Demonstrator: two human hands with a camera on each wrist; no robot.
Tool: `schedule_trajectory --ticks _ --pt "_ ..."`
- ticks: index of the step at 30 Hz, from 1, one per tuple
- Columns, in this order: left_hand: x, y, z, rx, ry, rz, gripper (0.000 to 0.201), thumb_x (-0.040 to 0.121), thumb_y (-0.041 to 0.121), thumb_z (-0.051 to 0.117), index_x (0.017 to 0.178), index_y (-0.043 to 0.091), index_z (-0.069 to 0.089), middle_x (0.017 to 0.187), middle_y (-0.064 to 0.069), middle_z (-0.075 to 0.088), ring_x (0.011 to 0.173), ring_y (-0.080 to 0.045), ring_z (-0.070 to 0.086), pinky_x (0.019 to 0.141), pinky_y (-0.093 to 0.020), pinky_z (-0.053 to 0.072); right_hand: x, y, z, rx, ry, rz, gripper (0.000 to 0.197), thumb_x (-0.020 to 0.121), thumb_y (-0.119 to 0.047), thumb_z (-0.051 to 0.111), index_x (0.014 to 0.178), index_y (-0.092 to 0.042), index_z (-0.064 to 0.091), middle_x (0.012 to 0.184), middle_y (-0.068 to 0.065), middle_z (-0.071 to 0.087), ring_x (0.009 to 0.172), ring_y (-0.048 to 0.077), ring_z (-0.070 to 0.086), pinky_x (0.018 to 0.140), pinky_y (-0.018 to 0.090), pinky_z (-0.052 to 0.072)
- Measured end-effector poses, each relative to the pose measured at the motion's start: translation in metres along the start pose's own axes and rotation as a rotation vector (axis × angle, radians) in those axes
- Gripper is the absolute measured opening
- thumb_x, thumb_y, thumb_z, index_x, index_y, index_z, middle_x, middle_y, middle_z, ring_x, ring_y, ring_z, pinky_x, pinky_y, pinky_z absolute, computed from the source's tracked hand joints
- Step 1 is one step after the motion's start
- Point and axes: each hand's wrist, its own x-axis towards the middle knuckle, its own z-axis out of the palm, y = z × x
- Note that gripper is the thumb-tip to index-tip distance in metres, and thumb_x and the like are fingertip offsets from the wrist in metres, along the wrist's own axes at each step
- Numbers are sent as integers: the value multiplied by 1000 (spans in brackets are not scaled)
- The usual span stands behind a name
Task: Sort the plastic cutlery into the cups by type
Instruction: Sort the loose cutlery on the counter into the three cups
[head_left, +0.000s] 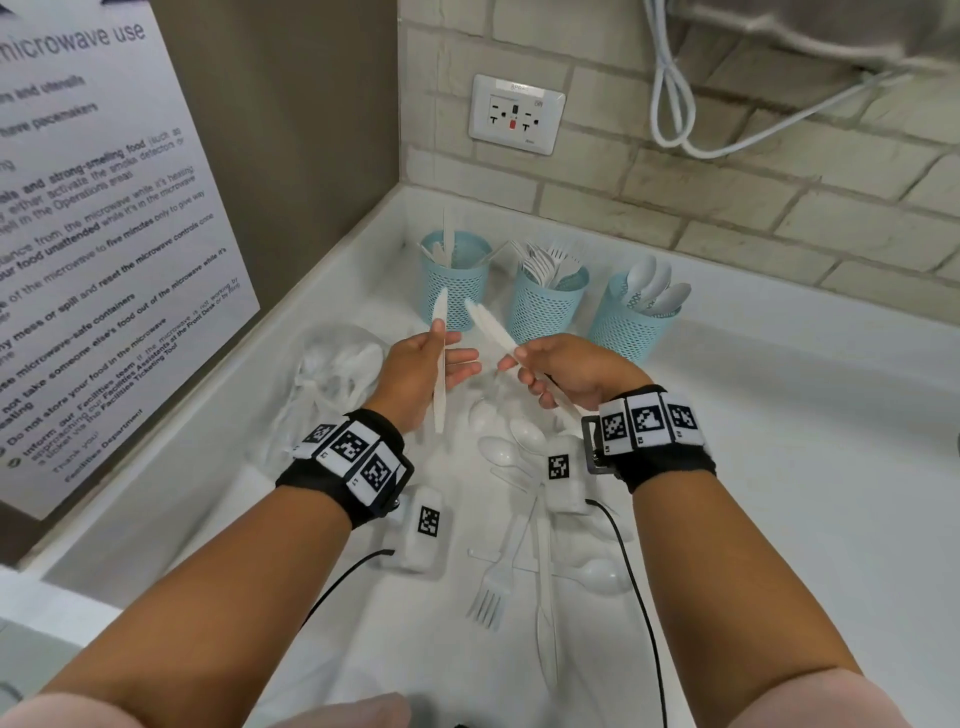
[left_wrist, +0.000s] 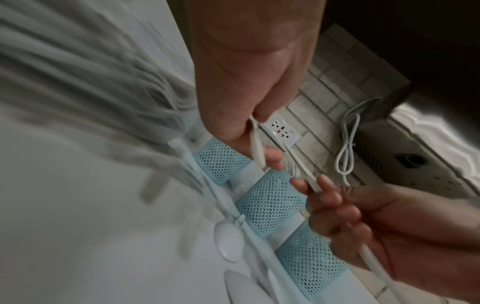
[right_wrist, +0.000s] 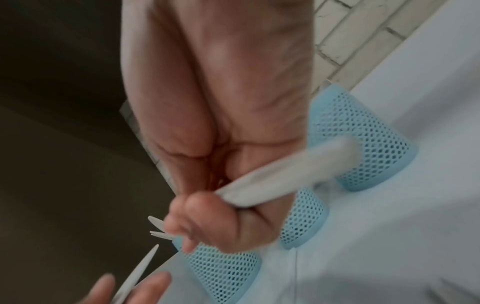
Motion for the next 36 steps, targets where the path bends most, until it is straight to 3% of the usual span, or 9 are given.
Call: schedule_trajectory --ticks 6,9,13,19,23,26,30,33,36 --pt "-2 -3 4 -5 -59 -61 32 102 25 35 121 5 52 115 -13 59 101 -24 60 86 -37 52 4 -2 6 112 84 -85 22 101 -21 41 93 -14 61 89 3 69 80 12 65 82 28 50" --pt "-2 -4 10 -3 -75 -83 27 102 28 36 112 13 57 113 -7 61 104 -25 59 89 -44 50 5 -5 16 73 74 -115 22 100 -16 42 103 -4 60 91 7 68 79 14 66 78 27 53" --pt "-5 -5 17 -68 -127 -117 28 103 29 33 100 15 58 80 -3 64 76 -22 62 75 -41 53 9 -7 29 77 127 -173 17 98 -11 46 97 -3 62 81 6 66 71 15 64 63 22 56" --pt "-7 -4 20 -118 -170 -151 30 103 31 30 109 20 57 76 3 67 81 -15 60 85 -44 50 16 -10 38 135 119 -214 22 94 -1 51 113 8 57 81 8 65 70 15 65 67 24 57" --pt "-2 -3 15 -69 -183 -268 42 99 50 26 117 26 54 100 -2 63 94 -19 60 85 -46 48 22 -20 35 290 239 -302 12 95 1 47 105 2 53 83 8 65 75 16 65 73 28 56" --pt "-1 -6 13 -67 -183 -342 54 96 56 23 119 17 54 102 -10 67 92 -25 66 75 -40 55 24 -27 34 446 306 -385 14 96 3 44 92 -9 50 81 7 62 79 16 65 78 30 54" --pt "-2 -5 17 -94 -137 -324 54 98 51 25 101 10 60 77 -8 64 67 -16 66 61 -22 56 28 -26 40 466 320 -415 14 94 6 44 103 -4 49 82 6 62 81 16 65 79 31 55" --pt "0 -6 15 -27 -100 -294 49 99 47 26 94 12 59 61 1 45 46 -4 42 41 -11 37 28 -27 38 490 264 -387 18 94 4 46 110 -3 46 86 7 62 81 15 65 73 28 57" --pt "2 -6 12 51 -81 -267 45 101 45 27 89 14 57 60 4 35 42 -3 29 38 -12 26 25 -34 29 381 200 -315 10 95 -6 51 104 -11 50 89 3 65 81 13 64 69 28 57"
